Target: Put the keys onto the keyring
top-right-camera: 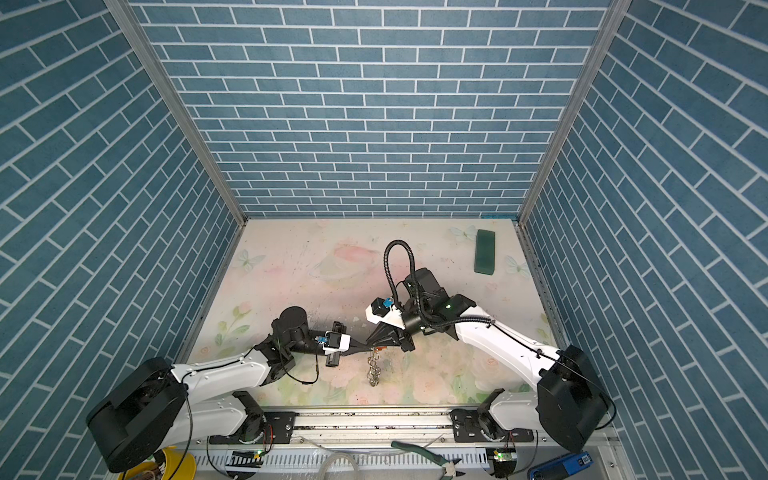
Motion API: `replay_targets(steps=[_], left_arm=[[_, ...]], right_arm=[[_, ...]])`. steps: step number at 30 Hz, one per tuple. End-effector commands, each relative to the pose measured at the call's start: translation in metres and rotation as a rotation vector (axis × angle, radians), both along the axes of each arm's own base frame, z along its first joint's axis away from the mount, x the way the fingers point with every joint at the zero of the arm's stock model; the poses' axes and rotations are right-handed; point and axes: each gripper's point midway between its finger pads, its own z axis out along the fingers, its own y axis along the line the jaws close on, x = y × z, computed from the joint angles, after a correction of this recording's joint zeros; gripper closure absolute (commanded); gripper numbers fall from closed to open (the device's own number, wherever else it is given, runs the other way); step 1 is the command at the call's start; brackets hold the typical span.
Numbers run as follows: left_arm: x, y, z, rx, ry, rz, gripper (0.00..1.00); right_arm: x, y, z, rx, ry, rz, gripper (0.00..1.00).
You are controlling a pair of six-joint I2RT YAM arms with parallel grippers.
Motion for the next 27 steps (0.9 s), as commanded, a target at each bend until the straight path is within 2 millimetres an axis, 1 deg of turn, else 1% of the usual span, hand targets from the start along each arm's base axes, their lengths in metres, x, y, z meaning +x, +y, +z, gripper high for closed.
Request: replay_targets(steps=[1, 9, 12, 15, 18, 22, 24, 27], left_arm=[[-0.005, -0.002, 0.019, -0.064, -0.074, -0.022, 1.00], [0.005, -0.003, 0.016, -0.046, -0.081, 0.039, 1.00], [0.008, -0.003, 0.015, -0.045, -0.083, 0.057, 1.00], [0.013, -0.003, 0.014, -0.047, -0.073, 0.084, 1.00], [0.018, -0.003, 0.012, -0.044, -0.067, 0.113, 1.00], [0.023, -0.002, 0.012, -0.049, -0.064, 0.149, 1.00], [0.027, -0.002, 0.013, -0.052, -0.063, 0.168, 1.00], [0.032, 0.000, 0.013, -0.060, -0.059, 0.200, 1.00]], right_arm=[[0.015, 0.001, -0.004, -0.034, -0.101, -0.041, 0.88], [0.021, 0.000, -0.002, -0.048, -0.128, -0.084, 0.84], [0.034, -0.001, -0.002, -0.074, -0.165, -0.160, 0.83], [0.055, -0.002, 0.001, -0.098, -0.216, -0.276, 0.83], [0.073, -0.007, 0.004, -0.116, -0.275, -0.379, 0.83], [0.091, -0.015, 0.012, -0.109, -0.346, -0.499, 0.83], [0.093, -0.020, 0.017, -0.108, -0.365, -0.528, 0.83], [0.085, -0.025, 0.024, -0.100, -0.361, -0.518, 0.82]])
